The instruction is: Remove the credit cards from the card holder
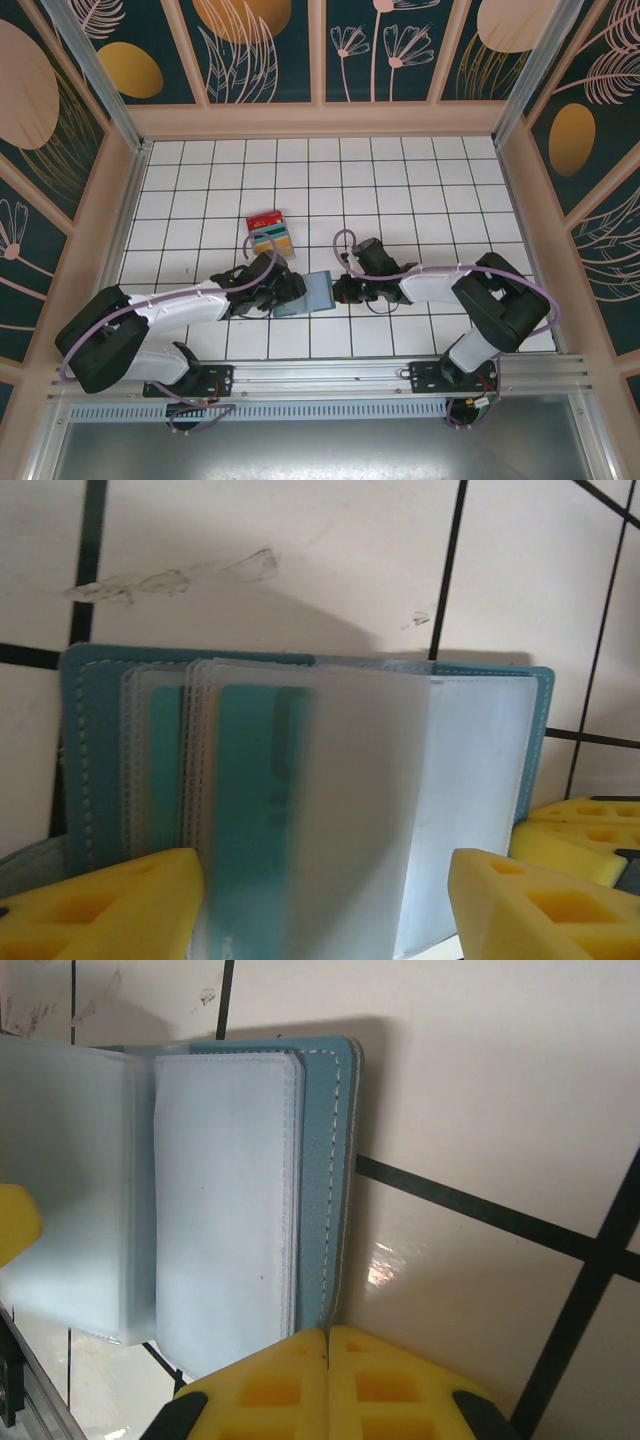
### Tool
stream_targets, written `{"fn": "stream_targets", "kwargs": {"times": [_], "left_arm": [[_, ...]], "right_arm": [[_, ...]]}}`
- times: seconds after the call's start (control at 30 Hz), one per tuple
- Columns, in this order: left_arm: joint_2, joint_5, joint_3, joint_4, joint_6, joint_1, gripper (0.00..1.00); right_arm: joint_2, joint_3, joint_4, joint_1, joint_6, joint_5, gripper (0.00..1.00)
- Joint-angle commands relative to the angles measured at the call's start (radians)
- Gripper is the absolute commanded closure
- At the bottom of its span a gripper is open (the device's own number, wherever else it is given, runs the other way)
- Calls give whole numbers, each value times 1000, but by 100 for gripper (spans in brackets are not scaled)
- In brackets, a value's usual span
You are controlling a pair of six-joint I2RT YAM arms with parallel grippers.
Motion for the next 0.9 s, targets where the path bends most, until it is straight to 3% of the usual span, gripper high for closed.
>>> {"fn": "stream_targets", "kwargs": {"times": [0.0,0.23,0.33,0.43,0.7,0.87], "left_arm": [[23,68,6,66,16,-9,32],[13,66,13,59,25,-8,25],[-3,71,8,65,29,-8,10],[-33,73,7,76,30,-9,2],[-45,67,48,25,54,-8,2],[-94,-31,45,-65,46,-9,4]], "right_arm": [[22,3,2,11,6,-10,100],[25,10,-2,11,1,-9,100],[32,15,-3,11,-3,-12,100],[37,19,-6,9,-4,-14,100],[38,33,-19,6,-11,1,100],[-1,42,-62,-7,-17,48,100]]}}
